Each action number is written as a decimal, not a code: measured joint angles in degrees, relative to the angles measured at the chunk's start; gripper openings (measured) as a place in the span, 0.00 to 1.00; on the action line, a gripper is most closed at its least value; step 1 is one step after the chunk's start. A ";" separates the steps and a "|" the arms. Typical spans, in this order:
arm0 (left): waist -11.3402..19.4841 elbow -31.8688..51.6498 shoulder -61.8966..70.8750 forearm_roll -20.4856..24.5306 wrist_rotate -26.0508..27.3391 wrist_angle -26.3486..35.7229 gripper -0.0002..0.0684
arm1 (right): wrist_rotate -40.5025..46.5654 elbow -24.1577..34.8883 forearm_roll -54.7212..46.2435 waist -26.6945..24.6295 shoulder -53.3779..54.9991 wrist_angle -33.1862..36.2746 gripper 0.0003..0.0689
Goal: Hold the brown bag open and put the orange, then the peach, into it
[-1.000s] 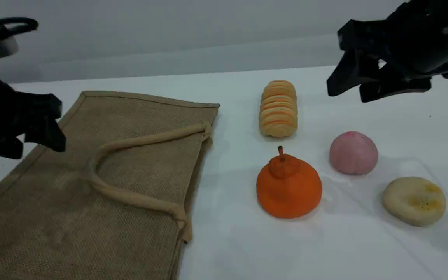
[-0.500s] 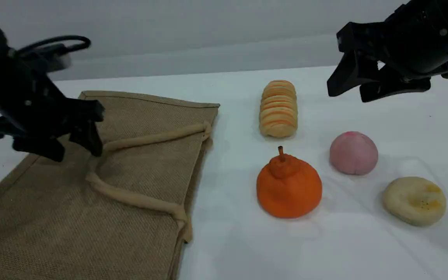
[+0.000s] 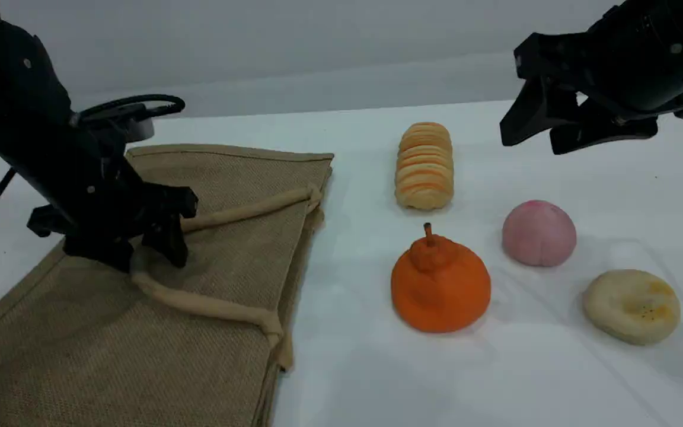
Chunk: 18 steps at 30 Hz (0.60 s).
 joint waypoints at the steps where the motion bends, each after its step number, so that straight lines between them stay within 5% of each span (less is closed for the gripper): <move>1: 0.00 0.00 0.00 0.00 -0.56 -0.42 0.59 | 0.00 0.00 0.00 0.00 0.00 0.00 0.53; 7: 0.00 -0.04 -0.05 -0.13 -3.06 -0.61 0.13 | 0.00 0.00 0.00 0.00 0.00 -0.05 0.53; 18: 0.00 -11.89 -9.21 -0.08 2.26 17.06 0.11 | -1.27 0.00 0.00 0.00 0.59 3.65 0.53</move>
